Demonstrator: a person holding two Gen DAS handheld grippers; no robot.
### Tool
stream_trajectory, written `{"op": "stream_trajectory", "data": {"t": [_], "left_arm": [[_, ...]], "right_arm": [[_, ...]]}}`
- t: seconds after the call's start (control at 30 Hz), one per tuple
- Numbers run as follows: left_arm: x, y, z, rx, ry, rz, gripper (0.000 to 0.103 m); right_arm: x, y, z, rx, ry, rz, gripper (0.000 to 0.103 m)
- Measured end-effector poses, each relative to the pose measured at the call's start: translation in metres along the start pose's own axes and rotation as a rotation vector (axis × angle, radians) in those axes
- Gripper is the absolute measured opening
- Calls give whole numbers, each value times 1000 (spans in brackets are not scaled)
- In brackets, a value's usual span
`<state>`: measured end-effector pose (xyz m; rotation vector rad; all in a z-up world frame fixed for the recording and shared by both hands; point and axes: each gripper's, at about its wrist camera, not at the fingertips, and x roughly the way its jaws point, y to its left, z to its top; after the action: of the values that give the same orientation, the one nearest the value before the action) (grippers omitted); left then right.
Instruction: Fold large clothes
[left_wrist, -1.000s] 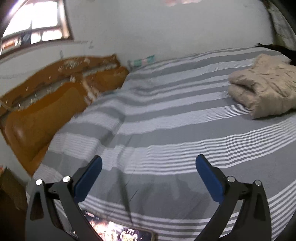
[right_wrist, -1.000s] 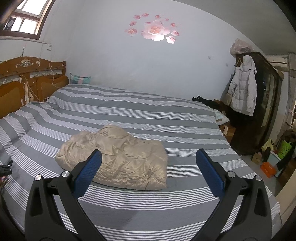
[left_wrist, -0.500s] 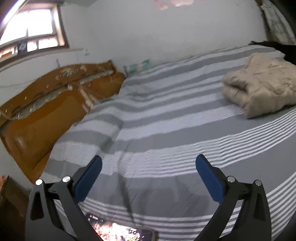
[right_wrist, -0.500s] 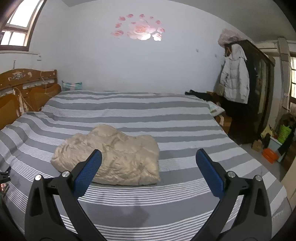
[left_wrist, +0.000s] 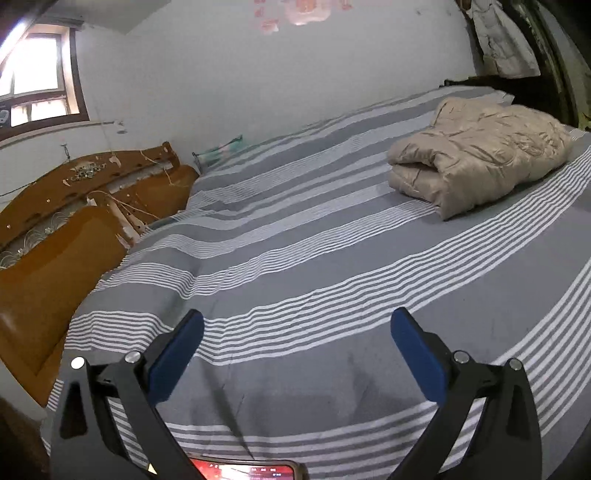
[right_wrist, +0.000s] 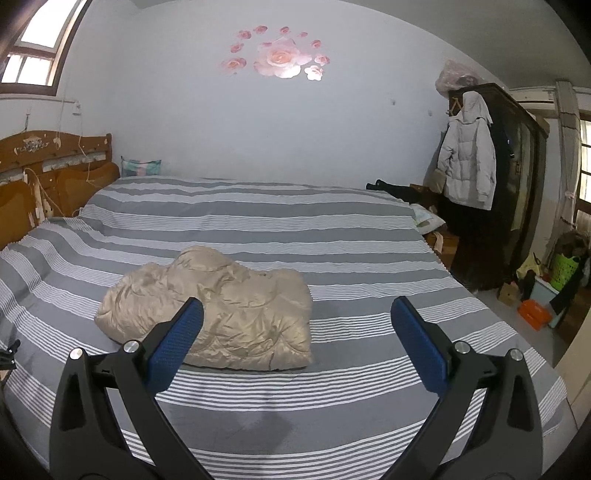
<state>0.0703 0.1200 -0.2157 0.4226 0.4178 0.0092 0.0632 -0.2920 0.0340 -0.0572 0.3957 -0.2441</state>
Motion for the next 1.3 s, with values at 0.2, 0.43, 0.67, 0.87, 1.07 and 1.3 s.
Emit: {"op": "stream_trajectory", "data": {"t": [0.2,0.43,0.67,0.87,1.07,1.3], "left_arm": [[-19,10,2,-33,-88,55,101],[-8,13,-3,-53,-33,60,101],[-14,6,-1,-26,-55,69,101],[-15,3,0,-6,-61,70,101],[-15,10,0,-37,-55,89,101],[-8,7,-1,-26,-23,100,101]], "right_arm": [[1,10,6,-37,-2,0,100],[0,19,7,-54,-3,10,100],[-1,14,8,-47,-7,4,100],[-2,8,5,-34,-6,-6,100],[-2,7,3,-24,-8,-8,100],[-4,4,4,-19,-12,-13,100]]}}
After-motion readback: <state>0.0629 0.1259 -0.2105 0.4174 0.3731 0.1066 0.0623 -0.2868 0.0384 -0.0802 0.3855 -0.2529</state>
